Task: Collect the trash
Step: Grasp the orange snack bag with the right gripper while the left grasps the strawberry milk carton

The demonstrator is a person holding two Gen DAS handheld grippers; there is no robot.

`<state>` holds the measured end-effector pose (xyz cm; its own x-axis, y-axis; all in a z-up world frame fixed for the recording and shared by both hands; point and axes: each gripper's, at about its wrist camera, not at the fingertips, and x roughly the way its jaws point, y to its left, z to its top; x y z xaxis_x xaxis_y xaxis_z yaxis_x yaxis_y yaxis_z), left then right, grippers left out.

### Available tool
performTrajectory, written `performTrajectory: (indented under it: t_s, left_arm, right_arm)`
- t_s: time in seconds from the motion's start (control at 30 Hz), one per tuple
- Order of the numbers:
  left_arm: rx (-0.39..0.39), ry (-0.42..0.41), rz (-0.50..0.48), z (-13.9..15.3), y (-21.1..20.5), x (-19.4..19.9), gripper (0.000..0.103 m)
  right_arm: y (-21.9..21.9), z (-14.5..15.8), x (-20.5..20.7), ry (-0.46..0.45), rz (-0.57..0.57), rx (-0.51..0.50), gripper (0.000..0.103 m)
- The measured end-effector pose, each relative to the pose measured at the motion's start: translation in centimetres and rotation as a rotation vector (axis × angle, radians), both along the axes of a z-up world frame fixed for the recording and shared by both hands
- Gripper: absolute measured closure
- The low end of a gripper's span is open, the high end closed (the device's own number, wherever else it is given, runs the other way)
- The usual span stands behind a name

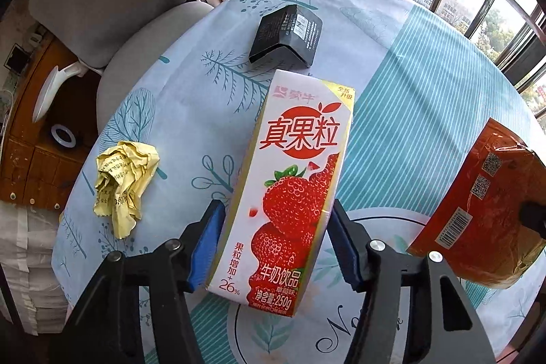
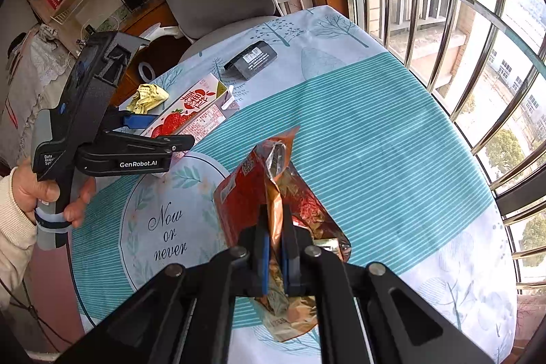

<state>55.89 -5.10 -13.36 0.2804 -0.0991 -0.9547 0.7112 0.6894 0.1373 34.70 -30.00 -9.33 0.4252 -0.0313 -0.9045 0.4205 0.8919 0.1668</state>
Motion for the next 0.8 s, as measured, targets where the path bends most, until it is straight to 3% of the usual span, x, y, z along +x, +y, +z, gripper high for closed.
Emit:
performTrajectory:
  t_s: [0.2,0.43,0.8]
  left_arm:
    - [-0.005,-0.041,0.052,0.6,0.7,-3.1,0.05]
    - [-0.093,-0.049,0.193,3.8,3.2,-9.6,0.051]
    - [-0.222,-0.143,0.42,11.3,5.3,-28.5,0.051]
  right_arm:
    - [-0.2,0.6,-1.3,-0.014,0.014,0.013,0.098]
    - [0.1,3.2,-3.8,-0.062,0.075,0.02,0.099]
    - [3.2,8.7,-13.3,-0.145,0.341,0.049,0.099]
